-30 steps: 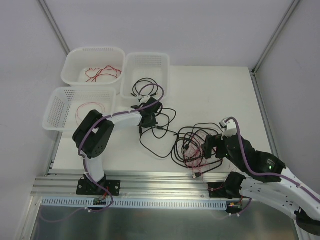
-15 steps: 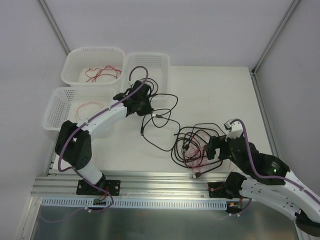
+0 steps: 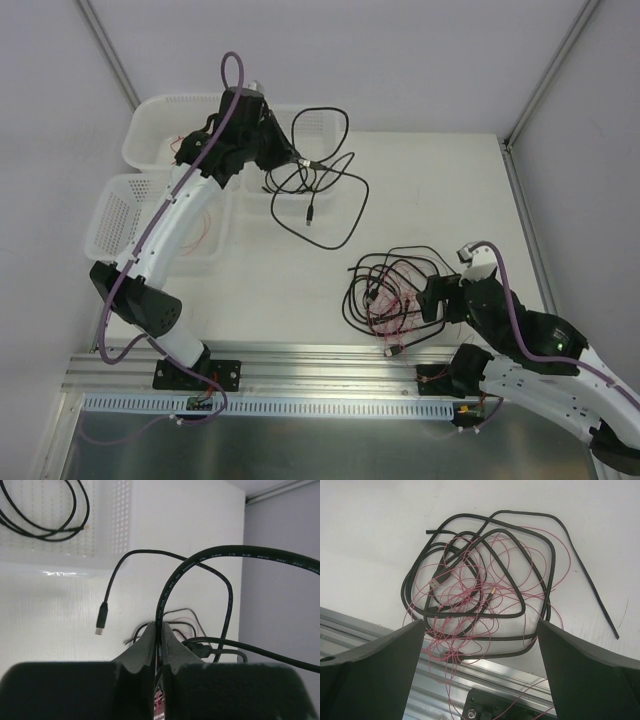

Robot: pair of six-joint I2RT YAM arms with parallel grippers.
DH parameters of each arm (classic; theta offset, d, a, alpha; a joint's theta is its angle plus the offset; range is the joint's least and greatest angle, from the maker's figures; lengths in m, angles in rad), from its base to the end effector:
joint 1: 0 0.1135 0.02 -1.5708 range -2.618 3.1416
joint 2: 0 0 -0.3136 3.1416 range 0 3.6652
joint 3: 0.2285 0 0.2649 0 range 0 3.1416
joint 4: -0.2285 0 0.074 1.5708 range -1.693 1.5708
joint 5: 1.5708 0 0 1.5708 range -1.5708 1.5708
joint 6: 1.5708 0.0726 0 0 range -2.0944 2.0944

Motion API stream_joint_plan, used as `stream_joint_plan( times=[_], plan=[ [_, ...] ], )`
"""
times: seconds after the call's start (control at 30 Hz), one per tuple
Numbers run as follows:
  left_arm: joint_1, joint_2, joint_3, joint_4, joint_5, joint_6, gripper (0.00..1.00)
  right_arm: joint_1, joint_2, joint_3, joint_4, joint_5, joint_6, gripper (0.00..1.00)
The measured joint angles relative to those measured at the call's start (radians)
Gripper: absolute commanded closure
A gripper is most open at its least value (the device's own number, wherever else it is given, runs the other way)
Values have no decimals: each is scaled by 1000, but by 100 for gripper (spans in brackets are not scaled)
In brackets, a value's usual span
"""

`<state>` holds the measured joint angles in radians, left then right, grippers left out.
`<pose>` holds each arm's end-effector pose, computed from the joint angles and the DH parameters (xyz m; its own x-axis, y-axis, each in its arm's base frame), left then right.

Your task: Untangle the cables

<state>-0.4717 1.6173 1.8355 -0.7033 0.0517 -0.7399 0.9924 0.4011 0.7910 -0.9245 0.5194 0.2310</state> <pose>0.3574 -0.1865 0.4729 -0.6402 -0.4293 -0.6371 0.0852 0.7845 -0.6142 0.0657 0.0348 0.3197 -0.3841 -0.2247 -0.8955 -0.4165 0.9078 -0.0492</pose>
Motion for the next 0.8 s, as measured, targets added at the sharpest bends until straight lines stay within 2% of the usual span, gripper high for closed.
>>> stream_joint_plan(
  times=[0.3,0.6,0.8],
  plan=[
    [118,108,293,-56,14,-6,100,0,14,27,-14,8,2,0],
    [236,469,526,-64,-43,-34,100,0,88,27,-2,-4,2,0],
    [258,672,563,-31,-103,14,100,0,140,27,8,-11,3,0]
  ],
)
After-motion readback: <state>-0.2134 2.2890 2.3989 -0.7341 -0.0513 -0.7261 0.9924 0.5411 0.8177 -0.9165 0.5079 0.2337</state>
